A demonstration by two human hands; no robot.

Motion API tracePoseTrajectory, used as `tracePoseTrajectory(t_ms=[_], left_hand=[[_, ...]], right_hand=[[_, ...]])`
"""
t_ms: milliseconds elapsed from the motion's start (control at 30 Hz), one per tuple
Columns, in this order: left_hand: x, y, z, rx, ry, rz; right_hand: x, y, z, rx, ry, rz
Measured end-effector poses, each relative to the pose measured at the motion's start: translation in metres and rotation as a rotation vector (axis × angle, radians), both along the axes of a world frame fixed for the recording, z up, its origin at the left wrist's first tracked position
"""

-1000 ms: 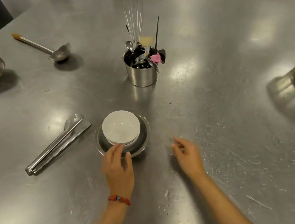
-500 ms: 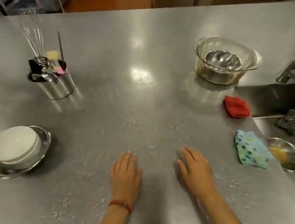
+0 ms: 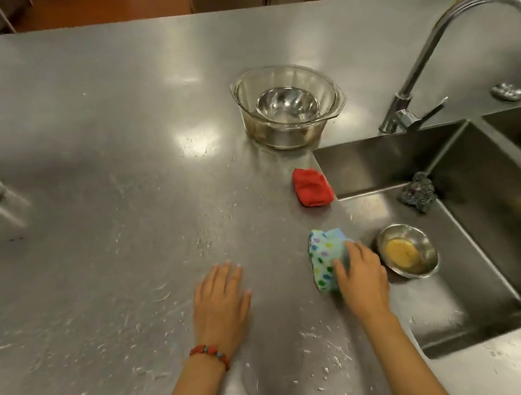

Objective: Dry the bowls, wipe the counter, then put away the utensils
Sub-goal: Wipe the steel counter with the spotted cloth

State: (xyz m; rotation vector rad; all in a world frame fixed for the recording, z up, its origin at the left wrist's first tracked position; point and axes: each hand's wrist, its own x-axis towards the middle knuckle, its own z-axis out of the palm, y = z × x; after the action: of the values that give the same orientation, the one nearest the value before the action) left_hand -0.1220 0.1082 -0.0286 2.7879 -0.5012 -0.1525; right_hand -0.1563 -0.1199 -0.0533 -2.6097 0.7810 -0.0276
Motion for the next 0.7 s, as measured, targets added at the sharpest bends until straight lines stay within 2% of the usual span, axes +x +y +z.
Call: tracePoseTrajectory(t_ms=[167,400,600,700], left_hand=[[-0.001,-0.001,-0.009,0.016,0.064,0.013],[-0.004,0.014,-0.017,-0.043,0.07,0.092],[-0.01,0.054,-0.018,-0.067,0.08,0.156],[-0.016,0.082,-0.02,-0.066,0.086,0.199]], right_hand=[[0.012,-0.009,-0.004,0.231,0.002,-0.157],[0.022,-0.011,0.005,0.737,-0.139,-0.422],[0.012,0.069,0.006,1.012,-0.228,-0.264],[0.01,0.117,-0.002,0.985,-0.172,-0.178]])
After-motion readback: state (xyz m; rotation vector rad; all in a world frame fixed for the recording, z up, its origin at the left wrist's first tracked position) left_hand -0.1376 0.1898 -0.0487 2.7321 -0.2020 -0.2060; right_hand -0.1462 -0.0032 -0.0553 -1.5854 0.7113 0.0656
